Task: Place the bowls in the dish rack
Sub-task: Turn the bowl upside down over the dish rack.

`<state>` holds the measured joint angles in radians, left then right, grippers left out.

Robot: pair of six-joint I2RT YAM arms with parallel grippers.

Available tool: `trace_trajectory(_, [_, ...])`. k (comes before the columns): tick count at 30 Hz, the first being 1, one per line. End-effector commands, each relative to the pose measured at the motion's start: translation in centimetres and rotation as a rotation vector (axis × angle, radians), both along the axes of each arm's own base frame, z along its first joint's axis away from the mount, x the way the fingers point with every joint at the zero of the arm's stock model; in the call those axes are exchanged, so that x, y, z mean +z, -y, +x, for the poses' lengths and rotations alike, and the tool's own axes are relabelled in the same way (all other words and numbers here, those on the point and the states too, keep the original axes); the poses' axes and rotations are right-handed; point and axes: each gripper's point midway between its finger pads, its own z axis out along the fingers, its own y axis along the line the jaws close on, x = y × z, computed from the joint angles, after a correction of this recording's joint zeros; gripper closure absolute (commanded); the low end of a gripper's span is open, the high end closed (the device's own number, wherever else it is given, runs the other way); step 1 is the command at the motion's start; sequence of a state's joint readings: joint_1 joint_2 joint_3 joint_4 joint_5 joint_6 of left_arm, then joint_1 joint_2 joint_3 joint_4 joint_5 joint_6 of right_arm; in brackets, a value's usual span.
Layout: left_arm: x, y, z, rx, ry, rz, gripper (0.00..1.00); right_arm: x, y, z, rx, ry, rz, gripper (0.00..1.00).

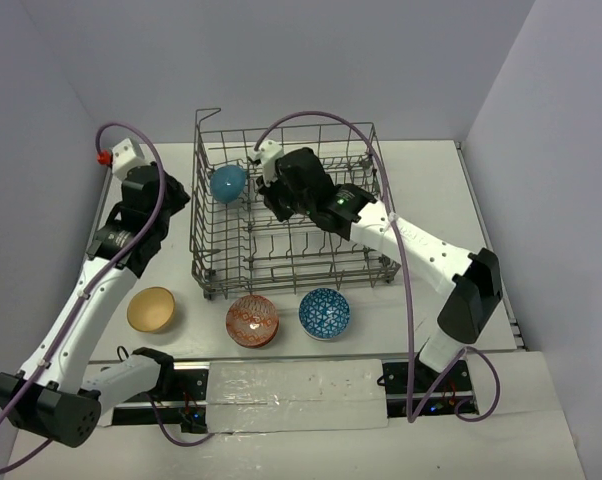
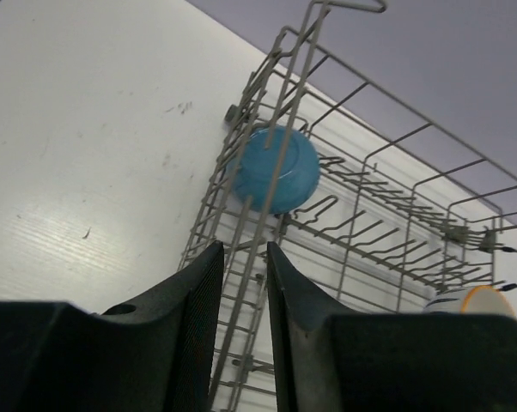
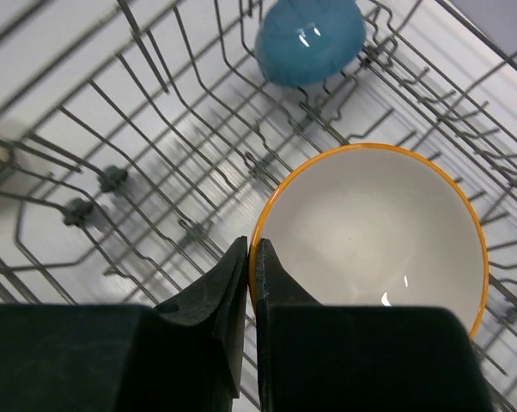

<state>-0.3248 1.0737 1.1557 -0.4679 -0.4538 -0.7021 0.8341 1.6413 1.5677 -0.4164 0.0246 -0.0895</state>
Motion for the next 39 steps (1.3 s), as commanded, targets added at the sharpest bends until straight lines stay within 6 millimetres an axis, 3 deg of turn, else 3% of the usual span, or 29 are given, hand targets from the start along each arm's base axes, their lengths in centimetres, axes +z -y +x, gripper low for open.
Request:
trace_trajectory(1, [0.2,-1.0,-0.2,0.031,0.049,0.033,0.68,2.7,-2.3,0.1,0.016,-0.022,0.126,1.0])
trace_trajectory(10, [0.6,-1.8,-0.9,0.062,0.065,0.053,0.66,1.9,-6.3,-0.5,0.062,-0.162,0.303,1.0])
trace_trajectory(21, [1.1,-2.2,-1.2,0.076,0.082,0.057,0.64,1.8,-9.1,-0.8,0.087,-0.263,0.445,1.0])
trace_trajectory(31, [0.7,-2.1,-1.0,0.069,0.07,0.061,0.63,1.8,-11.9,0.9,0.054,-0.318,0.613,1.0])
trace_trajectory(39, [0.8,-2.1,-1.0,0.065,0.074,0.062,0.63,0.9,-12.1,2.6,-0.038,-0.303,0.726,1.0])
